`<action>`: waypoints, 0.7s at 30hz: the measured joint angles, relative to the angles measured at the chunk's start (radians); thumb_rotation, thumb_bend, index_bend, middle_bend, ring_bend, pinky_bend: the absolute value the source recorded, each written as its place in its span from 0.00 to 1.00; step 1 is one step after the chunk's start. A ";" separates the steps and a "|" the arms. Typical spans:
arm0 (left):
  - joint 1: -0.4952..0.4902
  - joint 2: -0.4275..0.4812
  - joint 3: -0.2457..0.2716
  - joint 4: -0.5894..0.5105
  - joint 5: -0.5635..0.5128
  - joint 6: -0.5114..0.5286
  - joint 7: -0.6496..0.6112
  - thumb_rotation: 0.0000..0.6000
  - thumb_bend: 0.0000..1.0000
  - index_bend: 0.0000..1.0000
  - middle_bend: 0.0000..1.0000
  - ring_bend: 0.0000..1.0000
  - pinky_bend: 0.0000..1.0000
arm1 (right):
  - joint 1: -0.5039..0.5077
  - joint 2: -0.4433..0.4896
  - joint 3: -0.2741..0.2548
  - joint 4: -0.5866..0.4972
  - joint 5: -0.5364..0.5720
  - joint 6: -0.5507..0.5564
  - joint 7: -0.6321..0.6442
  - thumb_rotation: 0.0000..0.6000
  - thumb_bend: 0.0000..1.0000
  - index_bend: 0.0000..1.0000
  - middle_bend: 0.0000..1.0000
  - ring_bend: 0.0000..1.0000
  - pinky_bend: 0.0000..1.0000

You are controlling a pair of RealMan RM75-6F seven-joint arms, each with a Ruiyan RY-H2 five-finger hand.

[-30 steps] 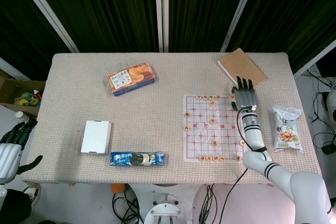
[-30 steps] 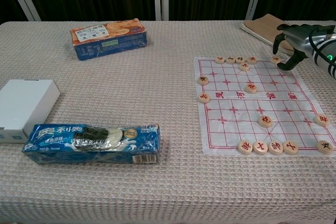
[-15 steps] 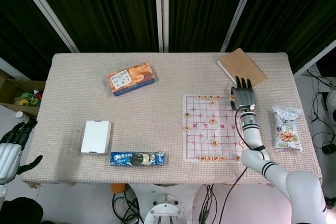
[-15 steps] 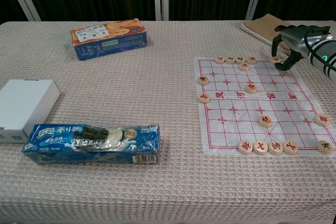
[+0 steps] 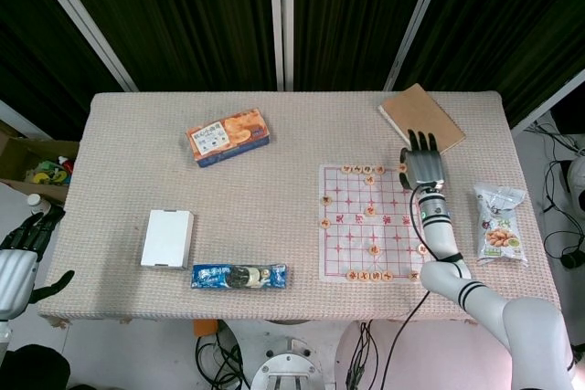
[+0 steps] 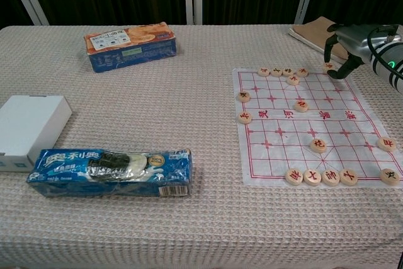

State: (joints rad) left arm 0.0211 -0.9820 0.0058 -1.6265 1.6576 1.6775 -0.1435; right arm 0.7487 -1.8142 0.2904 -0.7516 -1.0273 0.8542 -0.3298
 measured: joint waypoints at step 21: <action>-0.009 -0.010 0.011 -0.026 0.019 -0.024 0.055 1.00 0.21 0.07 0.14 0.09 0.22 | -0.254 0.412 -0.351 -0.475 -0.480 0.284 0.220 1.00 0.38 0.65 0.08 0.00 0.00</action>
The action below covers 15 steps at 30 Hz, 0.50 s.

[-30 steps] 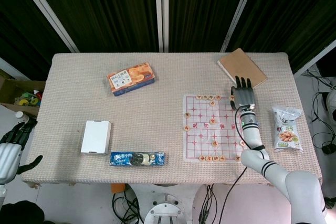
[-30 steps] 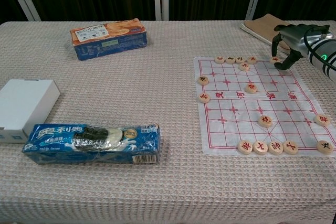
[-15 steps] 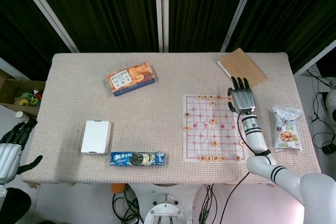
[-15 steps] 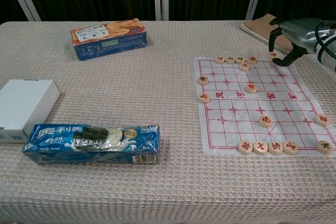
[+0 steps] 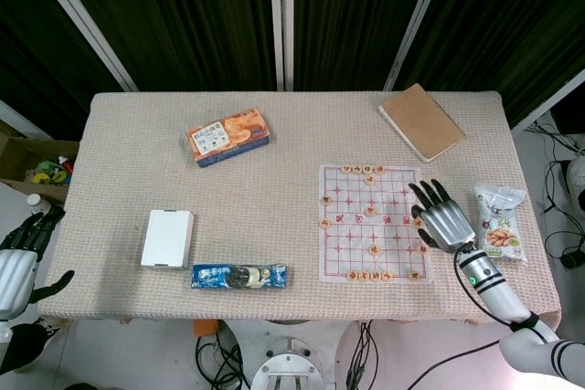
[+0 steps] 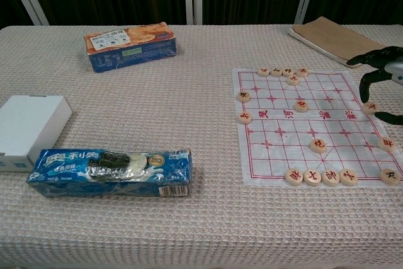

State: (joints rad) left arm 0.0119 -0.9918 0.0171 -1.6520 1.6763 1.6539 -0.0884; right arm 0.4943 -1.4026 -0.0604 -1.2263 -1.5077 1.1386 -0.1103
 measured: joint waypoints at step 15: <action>-0.002 -0.001 0.001 -0.007 -0.004 -0.007 0.011 1.00 0.21 0.07 0.14 0.09 0.22 | -0.072 -0.003 -0.114 0.034 -0.220 0.130 0.064 1.00 0.38 0.68 0.09 0.00 0.00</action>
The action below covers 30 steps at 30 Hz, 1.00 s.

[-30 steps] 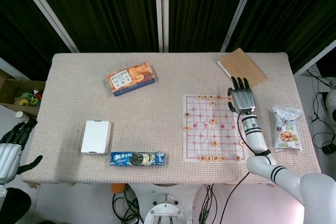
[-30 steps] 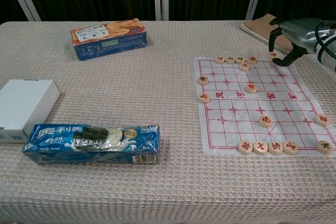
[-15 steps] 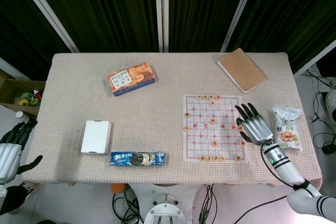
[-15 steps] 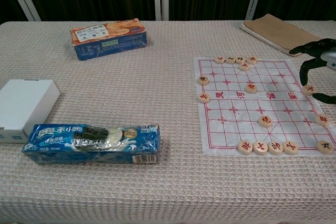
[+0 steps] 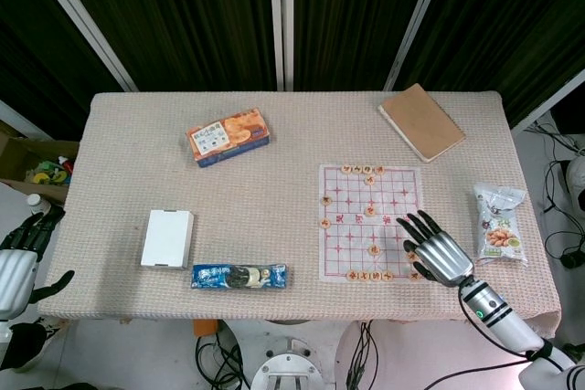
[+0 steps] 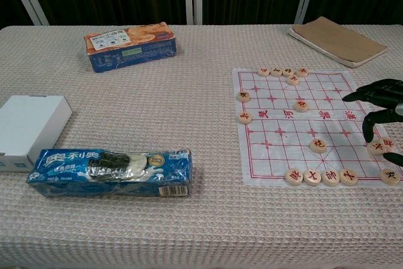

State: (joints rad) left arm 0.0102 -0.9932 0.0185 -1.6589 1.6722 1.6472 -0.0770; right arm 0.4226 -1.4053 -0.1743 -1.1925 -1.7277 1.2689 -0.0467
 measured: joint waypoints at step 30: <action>0.003 0.003 0.003 -0.012 -0.004 -0.003 0.018 1.00 0.21 0.07 0.14 0.09 0.22 | -0.050 0.028 -0.031 -0.027 -0.085 0.011 -0.088 1.00 0.37 0.66 0.10 0.00 0.00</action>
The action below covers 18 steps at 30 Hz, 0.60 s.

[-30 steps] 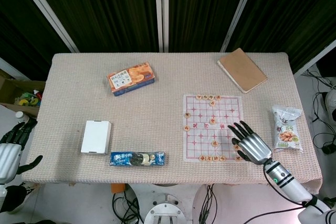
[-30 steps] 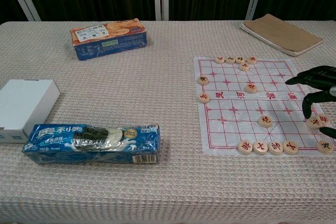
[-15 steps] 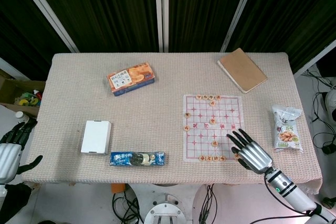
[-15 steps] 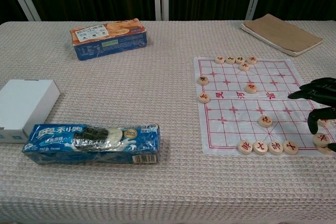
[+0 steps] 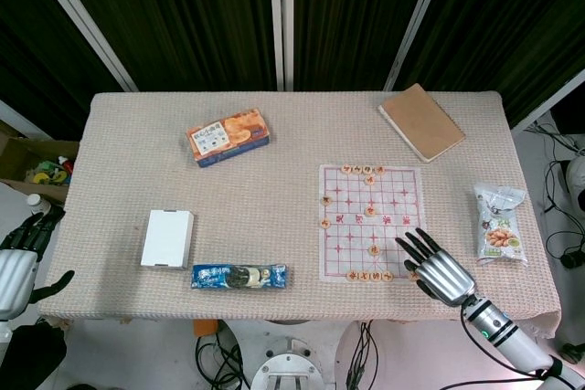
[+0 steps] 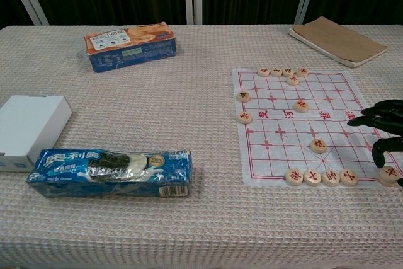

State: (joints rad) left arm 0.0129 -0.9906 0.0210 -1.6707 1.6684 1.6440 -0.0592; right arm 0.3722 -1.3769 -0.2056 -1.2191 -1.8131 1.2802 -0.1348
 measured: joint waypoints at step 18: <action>0.001 0.000 0.001 0.004 0.006 0.006 -0.006 1.00 0.21 0.07 0.14 0.09 0.22 | -0.004 0.031 0.005 -0.035 -0.011 -0.010 -0.014 1.00 0.34 0.33 0.08 0.00 0.00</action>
State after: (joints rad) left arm 0.0143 -0.9906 0.0219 -1.6670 1.6742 1.6504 -0.0652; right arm 0.3677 -1.3458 -0.2011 -1.2544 -1.8245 1.2699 -0.1489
